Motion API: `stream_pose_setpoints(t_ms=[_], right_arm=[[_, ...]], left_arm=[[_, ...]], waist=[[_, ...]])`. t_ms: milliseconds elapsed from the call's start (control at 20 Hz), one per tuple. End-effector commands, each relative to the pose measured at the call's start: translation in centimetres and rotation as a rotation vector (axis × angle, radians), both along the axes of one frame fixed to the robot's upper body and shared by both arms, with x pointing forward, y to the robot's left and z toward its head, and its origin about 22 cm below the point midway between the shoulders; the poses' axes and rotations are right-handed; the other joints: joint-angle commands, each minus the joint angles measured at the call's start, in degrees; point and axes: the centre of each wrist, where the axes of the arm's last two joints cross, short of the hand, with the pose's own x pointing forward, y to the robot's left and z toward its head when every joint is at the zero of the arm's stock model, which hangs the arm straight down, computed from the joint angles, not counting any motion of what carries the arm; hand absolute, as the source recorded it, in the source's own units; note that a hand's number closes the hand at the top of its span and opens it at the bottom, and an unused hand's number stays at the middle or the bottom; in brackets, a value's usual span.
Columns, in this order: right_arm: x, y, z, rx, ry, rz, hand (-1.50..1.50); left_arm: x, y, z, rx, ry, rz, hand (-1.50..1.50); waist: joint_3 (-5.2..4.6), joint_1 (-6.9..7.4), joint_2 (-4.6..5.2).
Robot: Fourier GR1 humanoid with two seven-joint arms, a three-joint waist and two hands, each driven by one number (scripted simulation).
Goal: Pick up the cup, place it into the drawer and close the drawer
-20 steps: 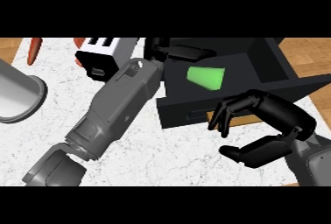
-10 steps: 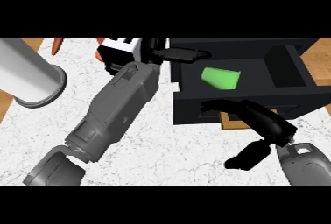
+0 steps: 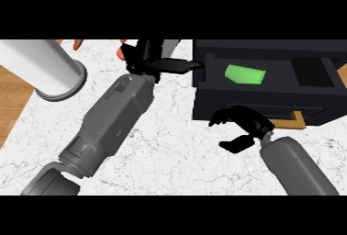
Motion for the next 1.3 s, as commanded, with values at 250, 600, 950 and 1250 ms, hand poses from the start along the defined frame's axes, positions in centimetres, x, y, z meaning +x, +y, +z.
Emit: stream_pose_setpoints(t_ms=[250, 600, 950, 1250], right_arm=[[5.8, -3.3, -0.4, 0.104, -0.105, -0.122, 1.5], [9.5, -5.7, 4.2, 0.185, -0.237, -0.266, 1.5], [10.7, -9.4, 8.6, 0.217, -0.26, -0.347, 1.5], [10.8, -10.1, 9.9, 0.239, -0.254, -0.342, 1.5]], left_arm=[[-0.7, 4.6, -1.6, -0.039, 0.004, -0.048, -1.5], [-1.4, 5.5, -1.9, -0.041, 0.015, -0.066, -1.5], [-1.8, 7.9, -2.8, -0.01, 0.025, -0.078, -1.5], [-1.9, 7.9, -2.5, -0.026, 0.005, -0.114, -1.5]], waist=[[0.15, 3.96, 0.62], [0.26, 6.42, 1.32], [0.2, 7.46, 1.85], [0.15, 9.19, 2.23]])
